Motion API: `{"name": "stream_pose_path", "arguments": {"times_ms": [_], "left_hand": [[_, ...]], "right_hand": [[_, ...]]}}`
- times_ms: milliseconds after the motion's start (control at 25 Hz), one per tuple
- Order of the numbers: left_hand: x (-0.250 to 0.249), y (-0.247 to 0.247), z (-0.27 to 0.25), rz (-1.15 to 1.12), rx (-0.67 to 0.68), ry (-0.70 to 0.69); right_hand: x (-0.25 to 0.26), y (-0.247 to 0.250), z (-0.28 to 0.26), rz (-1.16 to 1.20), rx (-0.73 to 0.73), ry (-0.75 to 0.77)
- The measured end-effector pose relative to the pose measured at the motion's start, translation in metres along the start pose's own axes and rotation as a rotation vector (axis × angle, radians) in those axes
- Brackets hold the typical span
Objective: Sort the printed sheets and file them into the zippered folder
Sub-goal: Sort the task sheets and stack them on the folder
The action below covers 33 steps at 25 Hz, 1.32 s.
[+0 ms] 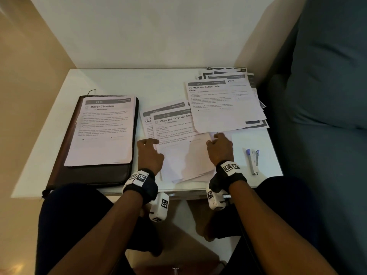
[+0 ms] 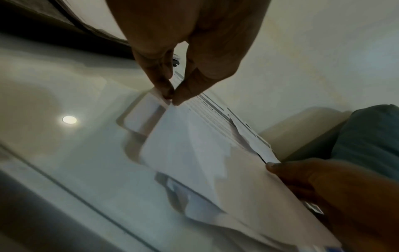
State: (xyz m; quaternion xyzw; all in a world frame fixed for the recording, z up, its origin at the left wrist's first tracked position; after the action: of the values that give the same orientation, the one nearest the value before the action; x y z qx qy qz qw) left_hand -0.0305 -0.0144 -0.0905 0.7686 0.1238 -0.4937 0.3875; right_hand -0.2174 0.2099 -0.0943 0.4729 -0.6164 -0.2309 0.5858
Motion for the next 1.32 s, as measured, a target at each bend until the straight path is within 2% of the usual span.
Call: {"name": "stream_pose_path", "arguments": {"times_ms": [80,120,200,280,360,520,640,800,920,960,1040,1120,1240,1320], "left_hand": [[0.007,0.002,0.003,0.006,-0.007,-0.004],[0.01,0.002,0.004,-0.005,-0.012,-0.007],[0.012,0.0,0.007,-0.045,-0.003,0.003],[0.012,-0.003,0.007,-0.056,0.023,0.032],[0.012,-0.006,0.009,-0.063,0.034,0.042],[0.016,-0.007,0.011,-0.074,0.045,0.055],[0.011,-0.003,0.01,-0.084,0.044,0.058],[-0.011,0.001,0.005,-0.226,0.007,0.056],[-0.021,-0.014,-0.009,-0.593,0.123,0.22],[-0.022,-0.017,-0.014,-0.71,0.159,0.28],[-0.019,-0.01,-0.022,-0.81,0.155,0.309],[-0.011,0.0,-0.028,-0.833,0.148,0.295],[0.001,0.0,-0.043,-0.809,0.213,0.325],[0.01,-0.008,-0.052,-0.739,0.254,0.343]], "right_hand": [[0.019,0.02,0.01,-0.247,-0.139,0.136],[0.03,0.021,0.017,-0.323,-0.138,0.221],[0.047,0.007,0.03,-0.418,-0.031,0.356],[0.052,-0.013,0.042,-0.506,0.076,0.381],[0.052,-0.027,0.049,-0.543,0.113,0.357],[0.06,-0.029,0.053,-0.631,0.014,0.42],[0.071,-0.011,0.05,-0.58,-0.057,0.418],[0.104,0.021,0.002,-0.469,-0.282,0.56],[0.126,0.022,-0.059,-0.391,-0.316,0.719],[0.129,0.02,-0.078,-0.38,-0.301,0.742],[0.129,0.011,-0.116,-0.362,-0.241,0.767],[0.127,-0.001,-0.149,-0.345,-0.172,0.806],[0.127,-0.021,-0.181,-0.368,-0.102,0.925],[0.126,-0.035,-0.192,-0.377,0.018,0.985]]}}
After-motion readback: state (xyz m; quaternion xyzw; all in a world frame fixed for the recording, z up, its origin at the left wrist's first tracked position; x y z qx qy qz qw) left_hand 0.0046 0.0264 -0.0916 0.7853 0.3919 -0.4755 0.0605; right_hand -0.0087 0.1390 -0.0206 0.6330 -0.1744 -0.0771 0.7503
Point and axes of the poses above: each hand's wrist, its own z-axis towards the middle knuckle, its own y-axis out of the back of the hand, x = y × z, the point moved 10 cm from there along z, towards the middle knuckle, and after that the axes turned 12 degrees about -z, right-handed, at the moved point
